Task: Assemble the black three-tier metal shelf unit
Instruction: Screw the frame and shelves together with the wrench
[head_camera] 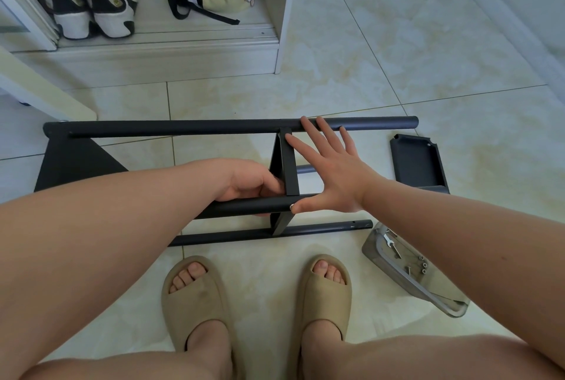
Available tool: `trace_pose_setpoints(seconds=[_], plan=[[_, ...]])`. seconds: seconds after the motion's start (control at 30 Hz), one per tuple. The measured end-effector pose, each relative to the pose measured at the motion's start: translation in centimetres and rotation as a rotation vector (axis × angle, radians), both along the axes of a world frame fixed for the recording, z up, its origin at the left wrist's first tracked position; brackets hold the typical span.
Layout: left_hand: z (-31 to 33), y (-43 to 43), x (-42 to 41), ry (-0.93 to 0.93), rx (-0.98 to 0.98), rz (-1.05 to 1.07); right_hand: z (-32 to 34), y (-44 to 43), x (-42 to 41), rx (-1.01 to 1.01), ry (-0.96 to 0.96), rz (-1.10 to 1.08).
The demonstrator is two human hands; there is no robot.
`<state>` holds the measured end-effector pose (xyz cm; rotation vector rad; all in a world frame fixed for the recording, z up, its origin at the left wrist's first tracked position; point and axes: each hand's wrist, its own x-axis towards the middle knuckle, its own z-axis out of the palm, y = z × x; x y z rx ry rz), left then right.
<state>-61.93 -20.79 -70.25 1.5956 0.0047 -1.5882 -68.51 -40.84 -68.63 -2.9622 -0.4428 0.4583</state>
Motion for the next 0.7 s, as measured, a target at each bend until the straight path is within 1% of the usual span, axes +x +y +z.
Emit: trace_pose_setpoints(seconds=[0.2, 0.47, 0.57, 0.7], plan=[[0.03, -0.30, -0.14, -0.073, 0.063, -0.027, 0.03, 0.02, 0.00, 0.001, 0.004, 0.001], [0.25, -0.01, -0.10, -0.059, -0.031, -0.013, -0.09, -0.03, 0.07, -0.003, -0.001, 0.002], [0.30, -0.09, -0.10, -0.012, 0.005, -0.014, -0.03, 0.01, 0.04, -0.002, 0.005, 0.001], [0.17, -0.36, -0.17, -0.069, 0.060, -0.030, -0.06, -0.01, 0.01, 0.006, 0.001, 0.002]])
